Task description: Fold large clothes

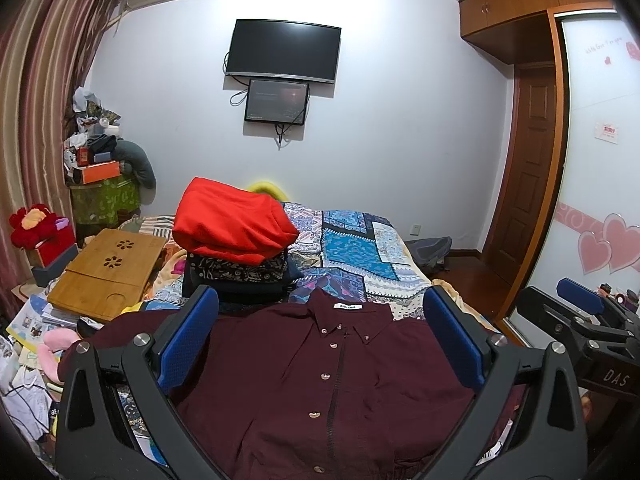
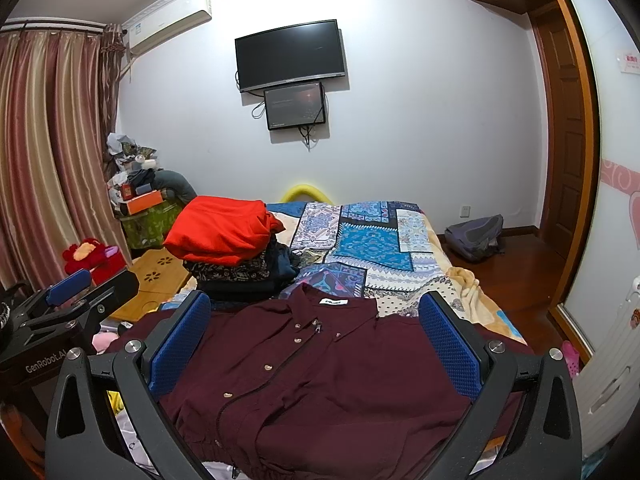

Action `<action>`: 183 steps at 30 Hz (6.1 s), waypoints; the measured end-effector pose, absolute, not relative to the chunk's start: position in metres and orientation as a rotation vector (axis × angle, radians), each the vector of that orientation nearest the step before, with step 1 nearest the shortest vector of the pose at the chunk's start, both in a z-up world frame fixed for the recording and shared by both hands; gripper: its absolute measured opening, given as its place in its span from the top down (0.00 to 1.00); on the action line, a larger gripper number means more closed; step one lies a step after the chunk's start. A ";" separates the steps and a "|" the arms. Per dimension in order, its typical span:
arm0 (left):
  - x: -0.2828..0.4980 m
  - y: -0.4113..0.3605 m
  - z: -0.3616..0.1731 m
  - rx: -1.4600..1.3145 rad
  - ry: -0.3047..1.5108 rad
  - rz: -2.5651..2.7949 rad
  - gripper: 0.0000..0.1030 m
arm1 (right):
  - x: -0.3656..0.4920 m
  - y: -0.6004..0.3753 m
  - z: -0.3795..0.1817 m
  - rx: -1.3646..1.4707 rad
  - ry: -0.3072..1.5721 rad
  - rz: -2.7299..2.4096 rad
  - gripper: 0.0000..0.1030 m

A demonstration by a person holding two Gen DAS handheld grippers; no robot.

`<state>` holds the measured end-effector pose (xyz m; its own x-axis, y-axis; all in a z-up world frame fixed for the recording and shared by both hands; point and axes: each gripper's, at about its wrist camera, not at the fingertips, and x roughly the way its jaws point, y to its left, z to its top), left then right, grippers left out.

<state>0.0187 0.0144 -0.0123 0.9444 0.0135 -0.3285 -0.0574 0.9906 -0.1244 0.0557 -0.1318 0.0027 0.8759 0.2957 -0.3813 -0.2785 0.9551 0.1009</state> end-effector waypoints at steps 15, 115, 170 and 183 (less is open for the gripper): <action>0.019 0.014 -0.013 -0.133 0.336 0.035 0.00 | 0.056 -0.131 0.002 0.038 0.409 0.301 0.00; 0.225 0.063 -0.055 -0.318 0.581 -0.248 0.97 | 0.183 -0.143 -0.087 -0.130 0.792 0.191 0.00; 0.160 0.197 -0.183 -0.150 0.885 0.107 0.30 | 0.234 0.070 -0.171 -0.736 1.062 0.641 0.13; 0.157 0.196 -0.181 -0.150 0.869 0.107 0.30 | 0.239 0.059 -0.181 -0.679 1.073 0.598 0.82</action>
<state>0.1570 0.1957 -0.1809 0.6414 0.0325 -0.7665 -0.1543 0.9842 -0.0874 0.2394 0.0594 -0.1812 0.3620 0.1121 -0.9254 -0.7281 0.6539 -0.2056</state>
